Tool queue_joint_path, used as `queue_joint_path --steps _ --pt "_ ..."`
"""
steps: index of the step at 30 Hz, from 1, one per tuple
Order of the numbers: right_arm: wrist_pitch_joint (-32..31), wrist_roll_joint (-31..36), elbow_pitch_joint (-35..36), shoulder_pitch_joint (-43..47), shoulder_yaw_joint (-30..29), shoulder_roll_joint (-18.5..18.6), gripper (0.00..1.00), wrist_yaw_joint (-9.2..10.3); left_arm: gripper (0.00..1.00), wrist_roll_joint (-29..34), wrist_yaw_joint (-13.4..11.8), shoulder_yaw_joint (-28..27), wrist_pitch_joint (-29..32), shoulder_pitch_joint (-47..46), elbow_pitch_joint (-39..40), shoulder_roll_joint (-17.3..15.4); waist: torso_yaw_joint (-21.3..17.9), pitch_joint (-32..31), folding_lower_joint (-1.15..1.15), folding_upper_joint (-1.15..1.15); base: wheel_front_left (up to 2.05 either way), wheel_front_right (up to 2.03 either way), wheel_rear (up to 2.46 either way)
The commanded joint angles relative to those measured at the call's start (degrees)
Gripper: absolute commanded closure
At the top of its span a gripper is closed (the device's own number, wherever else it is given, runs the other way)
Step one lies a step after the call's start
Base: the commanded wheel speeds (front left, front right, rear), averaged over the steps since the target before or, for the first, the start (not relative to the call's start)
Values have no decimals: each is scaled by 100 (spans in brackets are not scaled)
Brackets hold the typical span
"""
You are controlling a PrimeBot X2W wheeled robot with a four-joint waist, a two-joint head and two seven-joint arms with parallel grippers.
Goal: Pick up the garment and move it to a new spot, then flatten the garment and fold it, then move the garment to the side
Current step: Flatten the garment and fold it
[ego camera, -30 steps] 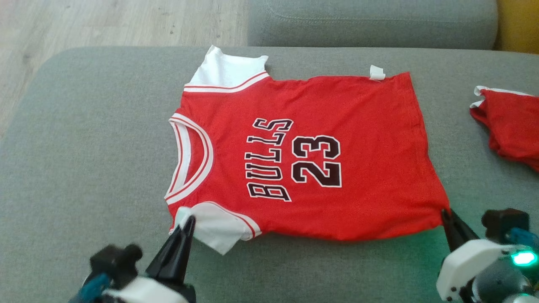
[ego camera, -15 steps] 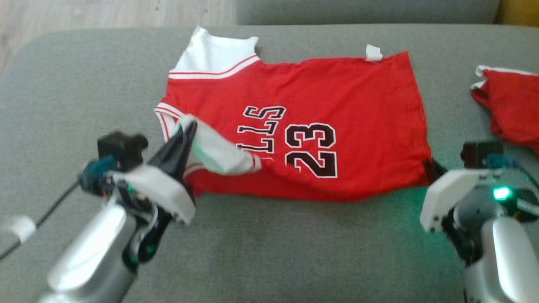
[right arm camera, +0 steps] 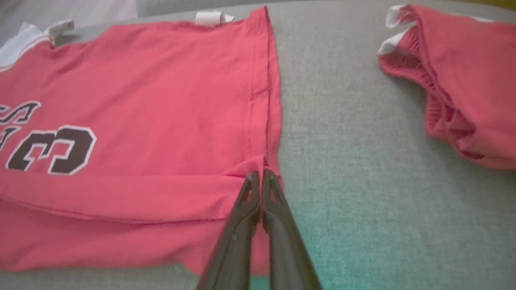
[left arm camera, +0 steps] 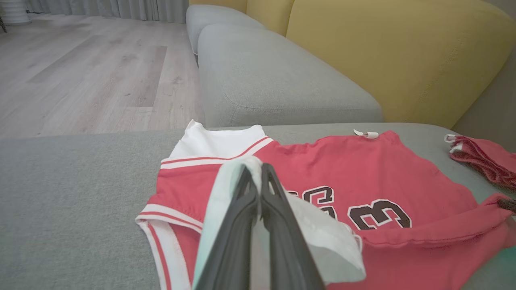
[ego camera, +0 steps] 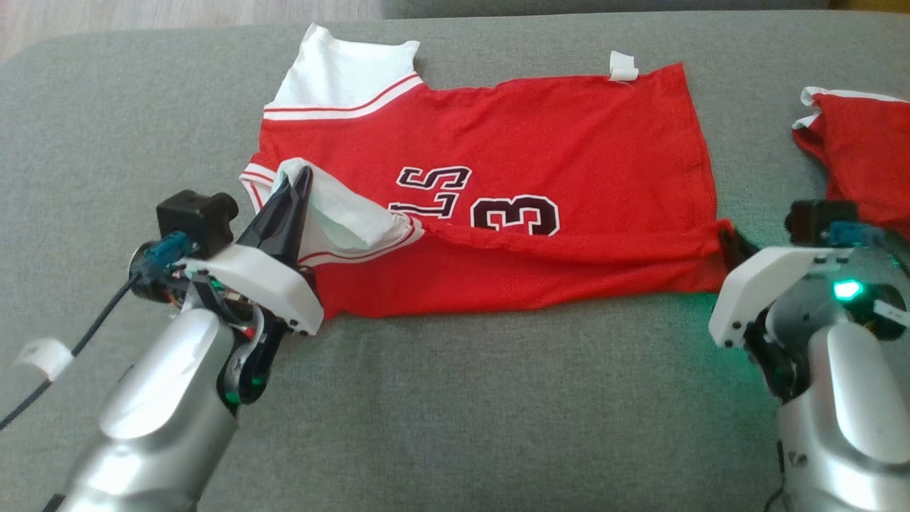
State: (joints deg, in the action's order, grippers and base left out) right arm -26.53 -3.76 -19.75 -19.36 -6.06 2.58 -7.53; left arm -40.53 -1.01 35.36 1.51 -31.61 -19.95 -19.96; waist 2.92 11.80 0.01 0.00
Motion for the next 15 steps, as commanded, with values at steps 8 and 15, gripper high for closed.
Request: queue_joint_path --steps 8,15 --pt "960 -218 153 -267 -23 30 0 4 0 132 205 -232 -822 -263 -9 30 54 -111 -1 0 0 0 0" --pt "1472 -318 767 336 -52 30 0 4 0 33 88 -256 -1172 389 527 27 111 -255 -1 0 0 0 0"
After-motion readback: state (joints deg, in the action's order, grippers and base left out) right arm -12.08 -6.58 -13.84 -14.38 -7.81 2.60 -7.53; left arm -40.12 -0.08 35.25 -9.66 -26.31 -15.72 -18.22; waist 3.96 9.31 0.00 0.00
